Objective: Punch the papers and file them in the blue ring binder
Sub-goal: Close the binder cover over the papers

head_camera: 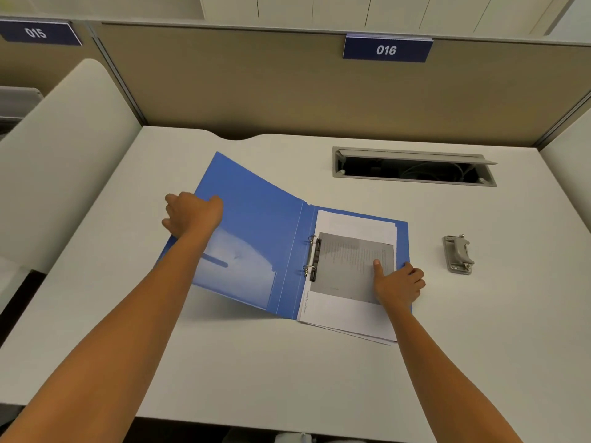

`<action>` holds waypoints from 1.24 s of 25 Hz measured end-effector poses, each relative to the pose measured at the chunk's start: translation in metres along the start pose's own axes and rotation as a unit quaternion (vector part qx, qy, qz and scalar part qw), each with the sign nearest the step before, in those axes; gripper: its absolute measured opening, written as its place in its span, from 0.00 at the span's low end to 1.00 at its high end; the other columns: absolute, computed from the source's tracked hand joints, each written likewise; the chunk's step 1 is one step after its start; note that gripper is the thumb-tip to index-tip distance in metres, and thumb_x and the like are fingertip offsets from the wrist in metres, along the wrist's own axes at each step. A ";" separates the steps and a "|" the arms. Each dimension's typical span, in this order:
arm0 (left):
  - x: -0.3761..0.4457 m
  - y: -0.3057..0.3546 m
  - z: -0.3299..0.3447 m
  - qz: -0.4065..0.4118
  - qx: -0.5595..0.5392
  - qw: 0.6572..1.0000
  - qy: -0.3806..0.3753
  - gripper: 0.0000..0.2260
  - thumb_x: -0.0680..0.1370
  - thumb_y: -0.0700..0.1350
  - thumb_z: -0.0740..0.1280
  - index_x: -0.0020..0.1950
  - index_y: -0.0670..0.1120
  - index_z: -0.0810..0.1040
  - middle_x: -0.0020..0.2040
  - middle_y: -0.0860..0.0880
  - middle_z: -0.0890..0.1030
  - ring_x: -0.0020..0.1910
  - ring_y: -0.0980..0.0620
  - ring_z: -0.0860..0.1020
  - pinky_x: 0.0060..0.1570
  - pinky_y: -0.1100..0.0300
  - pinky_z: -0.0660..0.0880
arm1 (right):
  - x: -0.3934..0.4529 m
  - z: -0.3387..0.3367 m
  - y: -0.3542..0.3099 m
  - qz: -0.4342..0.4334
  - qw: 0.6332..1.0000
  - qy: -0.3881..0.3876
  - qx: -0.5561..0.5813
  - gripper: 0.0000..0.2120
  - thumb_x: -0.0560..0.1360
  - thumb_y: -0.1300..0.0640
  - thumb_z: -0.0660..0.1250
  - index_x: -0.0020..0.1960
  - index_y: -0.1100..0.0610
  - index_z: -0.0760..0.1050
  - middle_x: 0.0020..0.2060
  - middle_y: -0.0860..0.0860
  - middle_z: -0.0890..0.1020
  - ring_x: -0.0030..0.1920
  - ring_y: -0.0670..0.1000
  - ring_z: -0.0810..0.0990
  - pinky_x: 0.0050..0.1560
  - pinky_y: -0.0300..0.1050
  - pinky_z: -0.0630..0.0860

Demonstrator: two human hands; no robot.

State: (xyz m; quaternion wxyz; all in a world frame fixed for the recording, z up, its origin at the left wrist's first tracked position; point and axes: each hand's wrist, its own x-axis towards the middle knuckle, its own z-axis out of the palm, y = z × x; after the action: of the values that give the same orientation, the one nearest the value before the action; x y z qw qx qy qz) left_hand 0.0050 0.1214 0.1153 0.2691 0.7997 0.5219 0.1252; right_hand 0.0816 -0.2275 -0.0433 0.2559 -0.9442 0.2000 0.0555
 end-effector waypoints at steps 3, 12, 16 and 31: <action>-0.006 0.024 -0.018 0.028 -0.050 0.998 -0.026 0.11 0.73 0.48 0.64 0.38 0.41 0.71 0.44 0.40 0.75 0.41 0.38 0.77 0.41 0.51 0.73 | -0.001 -0.001 0.002 -0.001 1.000 0.003 0.002 0.36 0.73 0.37 0.63 0.70 0.61 0.60 0.66 0.60 0.66 0.66 0.60 0.65 0.66 0.56 0.66; -0.056 0.092 -0.028 0.093 -0.037 0.933 -0.347 0.19 0.77 0.58 0.62 0.56 0.42 0.76 0.51 0.43 0.81 0.43 0.45 0.80 0.34 0.57 0.74 | 0.001 -0.024 -0.011 0.044 0.995 0.019 0.089 0.35 0.73 0.37 0.64 0.71 0.57 0.63 0.69 0.58 0.66 0.70 0.60 0.63 0.70 0.59 0.59; -0.089 0.108 -0.018 0.097 -0.067 0.898 -0.425 0.35 0.76 0.70 0.45 0.63 0.45 0.74 0.57 0.44 0.79 0.50 0.44 0.80 0.44 0.52 0.79 | -0.016 -0.053 -0.044 -0.030 0.970 -0.077 0.231 0.29 0.76 0.37 0.59 0.69 0.55 0.65 0.65 0.52 0.74 0.65 0.56 0.71 0.64 0.52 0.66; -0.150 0.049 0.096 0.227 -0.076 0.850 -0.470 0.26 0.81 0.63 0.49 0.68 0.51 0.73 0.64 0.55 0.72 0.62 0.56 0.71 0.62 0.58 0.64 | -0.017 -0.131 -0.062 -0.176 0.923 -0.198 0.280 0.35 0.72 0.59 0.71 0.73 0.52 0.56 0.64 0.52 0.73 0.60 0.53 0.76 0.51 0.42 0.74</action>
State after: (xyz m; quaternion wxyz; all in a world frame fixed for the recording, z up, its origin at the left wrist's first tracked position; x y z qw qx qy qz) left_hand 0.0250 -0.0574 0.0761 0.5062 0.8363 0.1263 -0.1688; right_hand 0.0912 -0.2384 0.1017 0.5499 -0.8237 -0.0170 0.1370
